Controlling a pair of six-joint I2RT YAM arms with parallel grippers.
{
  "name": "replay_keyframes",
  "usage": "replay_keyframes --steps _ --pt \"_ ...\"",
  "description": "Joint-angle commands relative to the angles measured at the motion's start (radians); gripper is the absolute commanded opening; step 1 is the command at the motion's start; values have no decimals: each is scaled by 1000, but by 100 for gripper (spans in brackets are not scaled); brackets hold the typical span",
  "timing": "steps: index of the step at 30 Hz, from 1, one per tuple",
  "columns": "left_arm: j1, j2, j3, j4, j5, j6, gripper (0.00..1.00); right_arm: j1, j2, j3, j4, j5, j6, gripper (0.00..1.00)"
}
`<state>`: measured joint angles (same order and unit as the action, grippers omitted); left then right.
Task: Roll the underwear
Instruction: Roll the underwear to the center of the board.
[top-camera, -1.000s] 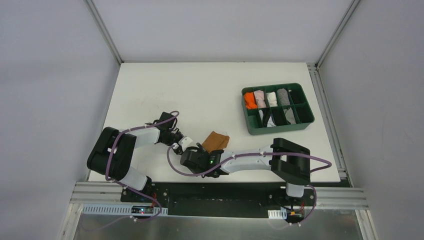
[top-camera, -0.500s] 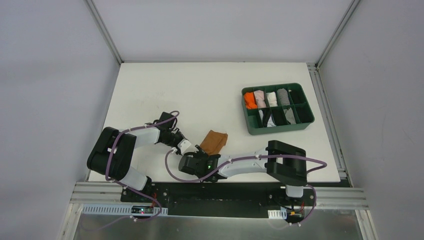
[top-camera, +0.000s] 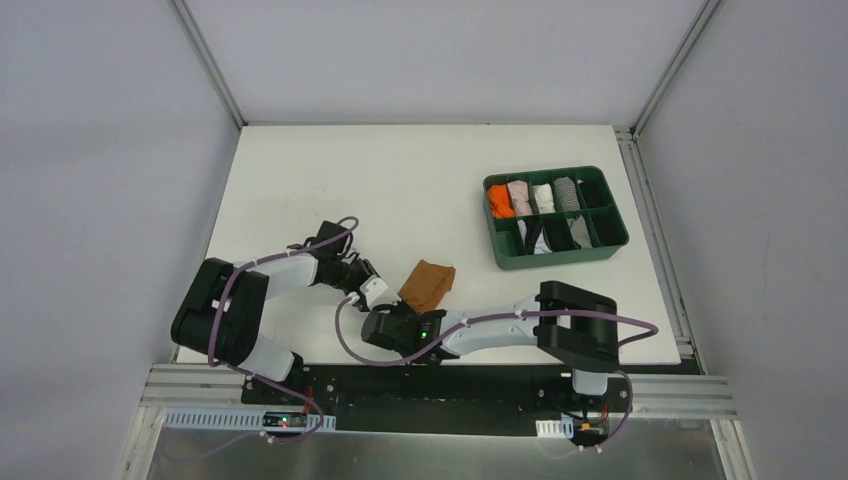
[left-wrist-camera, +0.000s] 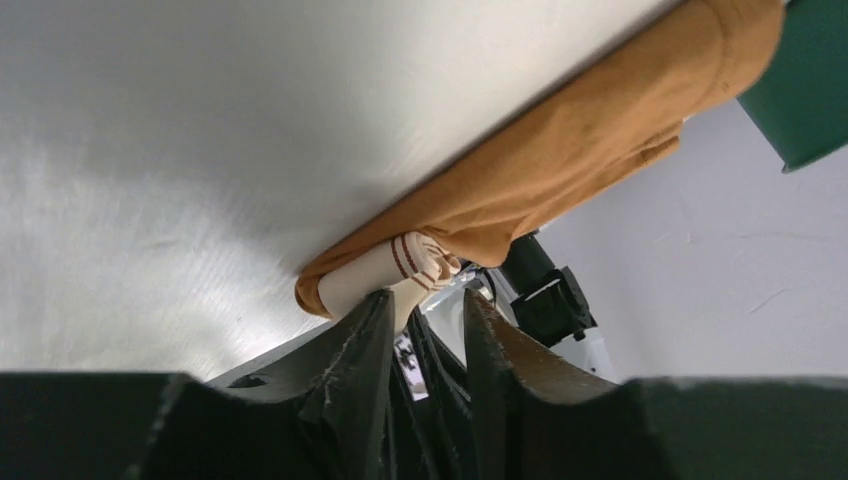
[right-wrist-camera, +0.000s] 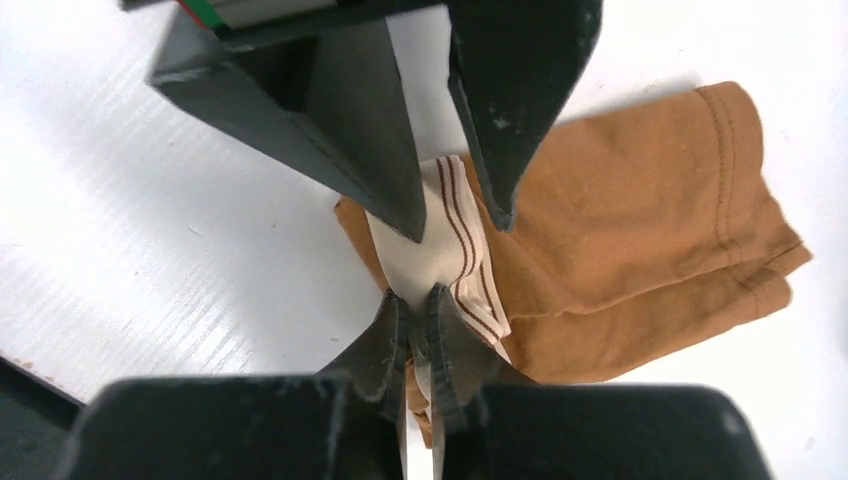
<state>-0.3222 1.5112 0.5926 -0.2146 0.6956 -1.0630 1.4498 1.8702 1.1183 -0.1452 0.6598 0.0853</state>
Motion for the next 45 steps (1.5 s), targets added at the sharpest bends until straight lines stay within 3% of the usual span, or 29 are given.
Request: replay_keyframes --steps 1,7,12,18,23,28,33,34,37,38,40,41,45 --pt "21 -107 -13 -113 -92 61 41 -71 -48 -94 25 -263 107 0" --pt "140 -258 -8 -265 -84 152 67 -127 -87 -120 55 -463 178 0" --pt "156 -354 -83 -278 -52 180 66 -165 -94 -126 93 -586 246 0" --pt "156 -406 -188 -179 16 157 84 -201 -102 -154 154 -700 311 0" --pt "151 -391 -214 -129 23 156 89 -213 -107 -159 188 -738 327 0" --pt "139 -346 -241 -65 -4 117 72 -215 -99 -153 194 -756 329 0" --pt "128 -302 -250 -27 -44 100 43 -225 -107 -168 212 -777 335 0" --pt "126 -290 -249 -21 -49 97 36 -227 -108 -169 212 -780 335 0" --pt "120 -268 -245 -11 -52 94 0 -227 -119 -170 201 -779 332 0" --pt "120 -265 -244 -10 -53 92 0 -227 -128 -168 191 -769 329 9" --pt "118 -262 -246 -11 -54 87 0 -222 -157 -167 158 -727 311 41" --pt "118 -264 -249 -11 -56 82 0 -213 -174 -167 151 -679 296 50" --pt "118 -261 -262 -11 -53 73 0 -159 -238 -152 56 -473 209 61"
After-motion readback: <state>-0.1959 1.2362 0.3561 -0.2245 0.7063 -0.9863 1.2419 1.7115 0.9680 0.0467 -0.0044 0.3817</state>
